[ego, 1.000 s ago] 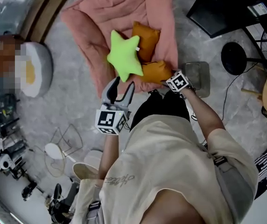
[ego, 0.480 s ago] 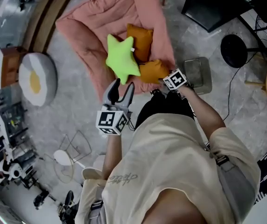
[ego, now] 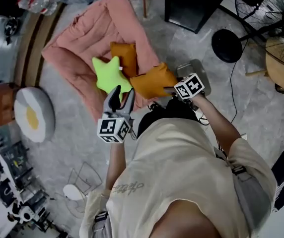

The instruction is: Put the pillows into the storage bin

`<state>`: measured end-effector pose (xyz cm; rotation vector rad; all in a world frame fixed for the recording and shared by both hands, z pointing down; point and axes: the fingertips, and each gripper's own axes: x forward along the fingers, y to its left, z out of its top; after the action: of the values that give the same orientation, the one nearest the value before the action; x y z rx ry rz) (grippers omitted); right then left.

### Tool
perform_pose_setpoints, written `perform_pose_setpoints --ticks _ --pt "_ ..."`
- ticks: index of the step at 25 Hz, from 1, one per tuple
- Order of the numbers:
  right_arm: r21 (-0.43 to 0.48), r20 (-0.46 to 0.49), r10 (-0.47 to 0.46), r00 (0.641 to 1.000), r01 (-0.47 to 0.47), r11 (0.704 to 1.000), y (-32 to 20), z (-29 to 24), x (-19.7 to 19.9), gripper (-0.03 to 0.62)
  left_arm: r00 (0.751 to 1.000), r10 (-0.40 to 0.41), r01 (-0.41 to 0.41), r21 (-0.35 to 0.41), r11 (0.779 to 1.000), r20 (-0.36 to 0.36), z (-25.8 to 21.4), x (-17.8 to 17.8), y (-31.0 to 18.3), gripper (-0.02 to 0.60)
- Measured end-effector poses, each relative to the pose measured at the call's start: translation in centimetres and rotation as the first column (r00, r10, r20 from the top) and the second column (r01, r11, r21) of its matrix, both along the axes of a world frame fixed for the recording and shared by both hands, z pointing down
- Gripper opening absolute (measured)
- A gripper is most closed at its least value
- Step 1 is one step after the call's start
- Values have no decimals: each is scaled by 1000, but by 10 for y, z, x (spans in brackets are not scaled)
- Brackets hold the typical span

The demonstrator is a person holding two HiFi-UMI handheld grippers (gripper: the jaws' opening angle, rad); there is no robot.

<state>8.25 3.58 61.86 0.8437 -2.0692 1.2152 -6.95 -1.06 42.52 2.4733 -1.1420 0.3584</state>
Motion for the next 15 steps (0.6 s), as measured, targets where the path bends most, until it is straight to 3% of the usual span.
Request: perform_pose_setpoints --ticks 4,8,12,15 --pt "76 46 123 991 -126 989 0 -34 47 301 996 85 -85 10 996 -14 0 31 -7 236" --pt "114 82 254 964 -262 958 10 -57 96 302 987 160 -159 28 987 -29 -4 64 -13 233" --pt "170 70 382 921 -389 906 24 -72 148 304 973 228 -227 39 973 -34 -2 95 -14 232" --pt "189 31 492 870 -489 852 37 -67 190 305 963 268 -267 36 963 -35 2 115 -10 232"
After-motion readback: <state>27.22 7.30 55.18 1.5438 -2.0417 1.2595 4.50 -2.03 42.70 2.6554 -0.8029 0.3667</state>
